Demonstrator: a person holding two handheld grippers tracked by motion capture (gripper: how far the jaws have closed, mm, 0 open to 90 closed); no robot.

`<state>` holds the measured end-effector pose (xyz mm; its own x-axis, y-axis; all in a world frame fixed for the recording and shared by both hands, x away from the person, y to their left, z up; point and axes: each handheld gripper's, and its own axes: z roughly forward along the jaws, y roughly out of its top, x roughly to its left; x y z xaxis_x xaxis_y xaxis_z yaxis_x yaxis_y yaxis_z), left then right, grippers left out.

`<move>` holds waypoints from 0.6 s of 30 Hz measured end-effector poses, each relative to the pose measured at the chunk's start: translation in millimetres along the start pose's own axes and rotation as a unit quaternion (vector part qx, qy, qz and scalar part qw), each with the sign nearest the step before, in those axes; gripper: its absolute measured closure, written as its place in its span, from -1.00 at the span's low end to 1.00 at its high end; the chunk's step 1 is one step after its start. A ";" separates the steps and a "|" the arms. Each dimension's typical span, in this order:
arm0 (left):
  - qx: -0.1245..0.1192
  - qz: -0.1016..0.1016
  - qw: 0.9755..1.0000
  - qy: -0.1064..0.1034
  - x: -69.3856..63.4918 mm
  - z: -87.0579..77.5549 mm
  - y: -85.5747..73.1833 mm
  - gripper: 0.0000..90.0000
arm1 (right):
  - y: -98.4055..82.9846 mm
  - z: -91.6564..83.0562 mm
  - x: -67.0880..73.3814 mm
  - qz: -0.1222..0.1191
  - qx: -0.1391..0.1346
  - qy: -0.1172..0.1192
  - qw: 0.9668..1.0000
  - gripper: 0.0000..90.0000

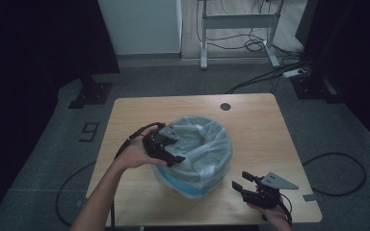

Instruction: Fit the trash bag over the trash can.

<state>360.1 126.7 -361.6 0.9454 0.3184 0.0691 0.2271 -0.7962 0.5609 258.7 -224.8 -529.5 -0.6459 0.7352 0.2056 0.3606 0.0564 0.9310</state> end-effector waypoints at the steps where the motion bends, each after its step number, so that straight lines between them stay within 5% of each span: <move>1: 0.001 0.000 1.000 0.001 -0.2 0.6 -0.3 -0.37 | 0.0 0.4 0.2 -0.001 0.001 0.000 1.000 -0.17; 8: -0.003 0.003 1.000 0.000 -3.7 -1.3 -0.9 -0.38 | 0.8 -1.4 -3.3 -0.001 -0.002 -0.001 1.000 -0.18; 12: -0.037 -0.005 0.999 0.005 -7.1 -12.0 -3.9 -0.41 | 1.5 -4.2 -5.6 0.002 -0.005 -0.006 1.000 -0.18; 18: -0.100 -0.031 0.994 0.027 -14.5 -29.6 -17.4 -0.46 | 2.8 -7.6 -9.1 0.004 -0.009 -0.015 1.000 -0.18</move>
<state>335.6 151.2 -348.0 0.9161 0.3949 0.0698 0.2286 -0.6573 0.7182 260.5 -236.5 -526.4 -0.6226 0.7557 0.2035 0.3529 0.0390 0.9349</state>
